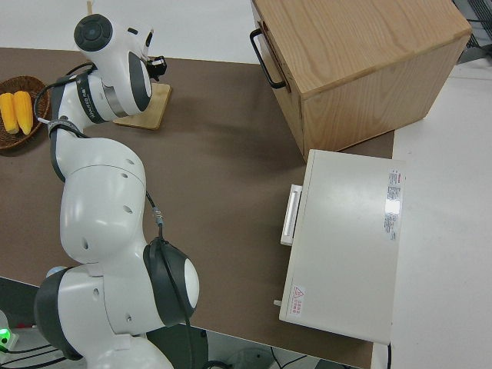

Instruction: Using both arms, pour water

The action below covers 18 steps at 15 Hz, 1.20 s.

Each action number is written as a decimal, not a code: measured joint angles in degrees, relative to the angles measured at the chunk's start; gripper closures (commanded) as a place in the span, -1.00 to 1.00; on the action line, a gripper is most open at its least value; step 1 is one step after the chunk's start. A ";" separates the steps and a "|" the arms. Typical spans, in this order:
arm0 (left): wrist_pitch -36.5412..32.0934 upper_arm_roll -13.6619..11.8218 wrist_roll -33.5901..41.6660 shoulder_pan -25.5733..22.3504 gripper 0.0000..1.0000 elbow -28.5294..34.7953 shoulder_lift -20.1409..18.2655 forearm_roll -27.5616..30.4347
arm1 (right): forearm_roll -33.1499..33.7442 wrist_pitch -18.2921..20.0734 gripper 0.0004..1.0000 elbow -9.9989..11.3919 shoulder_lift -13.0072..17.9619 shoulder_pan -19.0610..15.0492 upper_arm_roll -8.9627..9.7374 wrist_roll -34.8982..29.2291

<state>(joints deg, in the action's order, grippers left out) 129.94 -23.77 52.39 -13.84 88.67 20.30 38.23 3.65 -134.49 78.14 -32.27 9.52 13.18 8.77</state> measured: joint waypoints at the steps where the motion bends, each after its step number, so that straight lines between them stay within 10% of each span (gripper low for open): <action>1: 0.02 0.17 0.13 0.01 -1.00 0.10 0.07 0.01 | 0.00 -0.12 0.78 -0.26 -0.12 0.02 0.01 0.00; 4: 0.05 0.62 0.26 0.07 -0.92 0.27 0.26 0.02 | 0.00 -0.27 0.98 -0.80 -0.46 0.23 0.06 0.00; 7: 0.08 0.69 0.34 0.07 0.17 0.28 0.48 0.03 | 0.00 -0.61 1.00 -1.16 -0.63 0.40 -0.06 -0.10; 10: 0.19 0.67 0.35 0.06 0.85 0.28 0.64 0.03 | 0.00 -0.62 1.00 -1.56 -0.75 0.40 -0.22 -0.11; 15: 0.58 0.57 0.34 0.02 1.00 0.29 0.68 0.13 | 0.00 -0.62 0.97 -1.61 -0.83 0.41 -0.22 -0.21; 18: 0.58 0.57 0.34 0.02 1.00 0.29 0.68 0.13 | 0.00 -0.62 0.37 -1.62 -0.84 0.41 -0.22 -0.22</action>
<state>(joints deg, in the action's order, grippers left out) 130.53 -23.20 52.74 -13.82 88.96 20.98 38.36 3.65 -135.11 76.52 -33.11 9.93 12.97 8.55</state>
